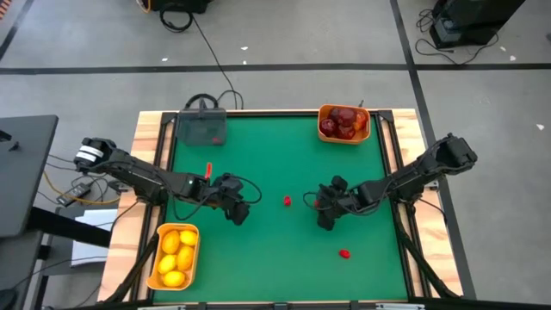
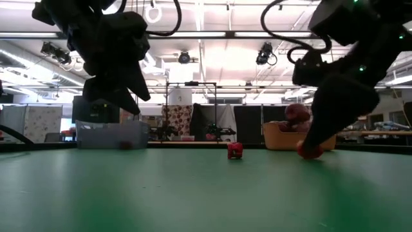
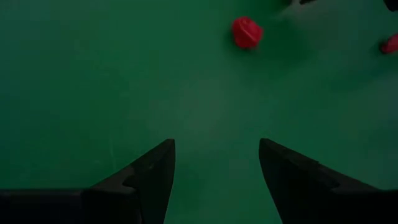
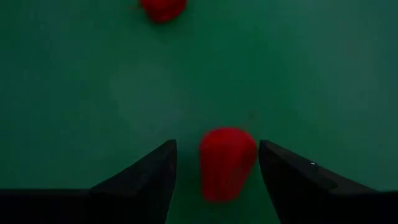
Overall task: Sort produce into baskets
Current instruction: Put the middle red chili pepper into the black bin
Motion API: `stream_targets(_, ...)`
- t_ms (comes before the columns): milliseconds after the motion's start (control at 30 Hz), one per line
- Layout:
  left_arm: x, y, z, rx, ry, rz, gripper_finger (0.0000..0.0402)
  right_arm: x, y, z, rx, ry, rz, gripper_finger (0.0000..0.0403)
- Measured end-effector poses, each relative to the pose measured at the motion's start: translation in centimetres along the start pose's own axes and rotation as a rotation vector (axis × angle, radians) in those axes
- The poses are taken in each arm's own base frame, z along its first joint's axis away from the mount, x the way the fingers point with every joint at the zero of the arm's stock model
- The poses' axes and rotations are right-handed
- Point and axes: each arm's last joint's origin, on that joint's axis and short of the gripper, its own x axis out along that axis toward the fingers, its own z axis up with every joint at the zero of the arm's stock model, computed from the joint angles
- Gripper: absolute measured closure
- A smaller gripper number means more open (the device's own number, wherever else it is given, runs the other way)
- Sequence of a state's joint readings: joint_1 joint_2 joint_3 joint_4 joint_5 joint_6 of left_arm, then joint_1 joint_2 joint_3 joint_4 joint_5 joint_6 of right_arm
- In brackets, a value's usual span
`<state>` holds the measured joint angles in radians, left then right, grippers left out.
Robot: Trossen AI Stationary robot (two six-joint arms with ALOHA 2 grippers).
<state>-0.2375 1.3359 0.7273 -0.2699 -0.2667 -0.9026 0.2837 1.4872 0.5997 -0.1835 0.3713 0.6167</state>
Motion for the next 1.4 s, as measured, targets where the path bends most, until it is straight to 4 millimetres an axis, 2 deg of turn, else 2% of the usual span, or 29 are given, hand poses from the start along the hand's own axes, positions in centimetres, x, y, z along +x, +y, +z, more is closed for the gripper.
stream_targets(200,0.0,-0.1,0.1,0.000,-0.006,-0.011,0.0163,0.5,-0.9,0.3,0.007,0.009,0.025,0.0168)
stream_targets(300,0.0,-0.1,0.1,-0.006,-0.008,-0.013,0.0163,0.9,-1.6,0.1,0.046,0.023,0.007,0.0181)
stream_targets(400,0.0,-0.2,0.1,-0.025,-0.011,-0.019,0.0163,1.2,-2.2,-0.4,0.113,0.043,-0.002,0.0216)
stream_targets(600,0.0,-1.1,1.3,-0.109,-0.098,-0.129,0.0163,1.4,-2.9,-0.3,0.243,0.041,0.025,0.0320)
stream_targets(733,-0.1,-1.5,2.7,-0.165,-0.191,-0.212,0.0163,1.1,-1.8,1.9,0.308,-0.085,0.247,0.0354)
stream_targets(833,-0.3,-1.7,4.0,-0.275,-0.271,-0.294,0.0163,0.3,-1.1,4.7,0.350,-0.268,0.386,0.0356)
stream_targets(967,-0.2,-2.2,5.2,-0.282,-0.338,-0.399,0.0162,-0.9,-0.7,7.7,0.402,-0.443,0.482,0.0354)
stream_targets(1167,-0.4,-3.1,5.7,-0.118,-0.441,-0.472,0.0162,-2.5,-0.8,11.0,0.446,-0.573,0.542,0.0354)
stream_targets(1400,-0.3,-3.3,5.9,-0.160,-0.457,-0.505,0.0162,-4.0,-0.3,13.3,0.282,-0.683,0.548,0.0354)
